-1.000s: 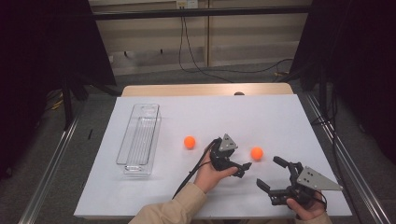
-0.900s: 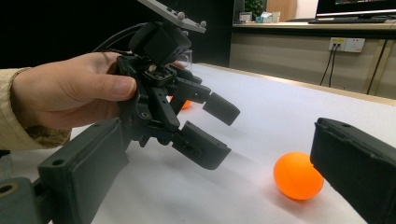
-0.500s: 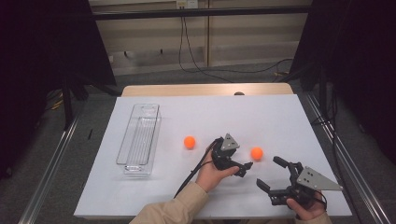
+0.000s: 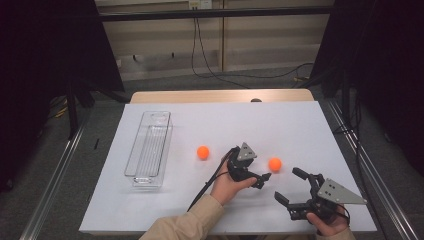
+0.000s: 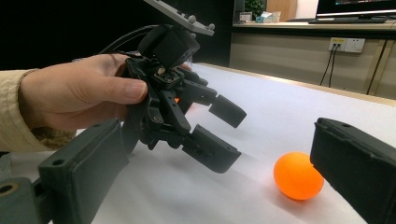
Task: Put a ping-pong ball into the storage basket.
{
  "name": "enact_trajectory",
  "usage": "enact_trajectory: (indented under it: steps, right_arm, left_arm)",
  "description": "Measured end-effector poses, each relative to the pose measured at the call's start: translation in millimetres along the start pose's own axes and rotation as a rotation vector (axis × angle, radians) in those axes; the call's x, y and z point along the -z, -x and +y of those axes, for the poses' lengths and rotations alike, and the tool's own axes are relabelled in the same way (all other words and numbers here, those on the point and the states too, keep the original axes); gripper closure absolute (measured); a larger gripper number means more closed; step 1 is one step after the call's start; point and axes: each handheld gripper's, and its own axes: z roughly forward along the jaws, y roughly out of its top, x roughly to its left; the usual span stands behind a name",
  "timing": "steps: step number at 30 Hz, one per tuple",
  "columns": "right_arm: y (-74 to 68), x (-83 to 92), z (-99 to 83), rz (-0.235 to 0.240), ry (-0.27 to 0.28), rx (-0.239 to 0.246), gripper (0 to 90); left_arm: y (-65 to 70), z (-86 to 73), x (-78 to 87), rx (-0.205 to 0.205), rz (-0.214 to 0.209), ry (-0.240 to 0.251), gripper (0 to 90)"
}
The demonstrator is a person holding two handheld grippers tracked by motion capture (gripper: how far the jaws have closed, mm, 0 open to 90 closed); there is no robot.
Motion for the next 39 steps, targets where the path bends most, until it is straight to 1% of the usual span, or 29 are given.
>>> enact_trajectory:
  steps: [12, 14, 18, 30, 32, 35, 39]
  right_arm:
    - [-0.1, -0.1, 0.0, 0.0, -0.001, 0.001, 2.4]
    - [-0.2, -0.1, 0.0, 0.001, 0.0, 0.001, 2.4]
    - [0.0, -0.1, 0.0, 0.0, 0.0, 0.001, 2.4]
    - [0.0, -0.1, 0.0, 0.001, 0.001, 0.002, 2.4]
    - [0.1, -0.2, -0.1, 0.001, 0.001, 0.001, 2.4]
    - [0.2, -0.1, -0.1, 0.002, 0.001, -0.001, 2.4]
    - [0.6, 0.0, -0.1, 0.0, 0.003, -0.002, 2.4]
  left_arm:
    - [1.5, 1.9, -3.2, 0.001, -0.001, -0.007, 4.1]
    - [1.8, 3.5, -3.3, -0.008, -0.003, -0.01, 4.1]
    - [2.4, 5.6, -4.6, -0.012, -0.001, -0.011, 4.0]
    - [2.5, 9.8, -9.1, -0.007, -0.006, -0.019, 3.9]
    - [2.9, 10.6, -9.8, 0.0, -0.007, -0.021, 3.7]
    - [2.9, 11.4, -11.0, -0.003, 0.0, -0.023, 3.6]
    - [2.4, 12.7, -11.7, 0.004, 0.007, -0.029, 3.4]
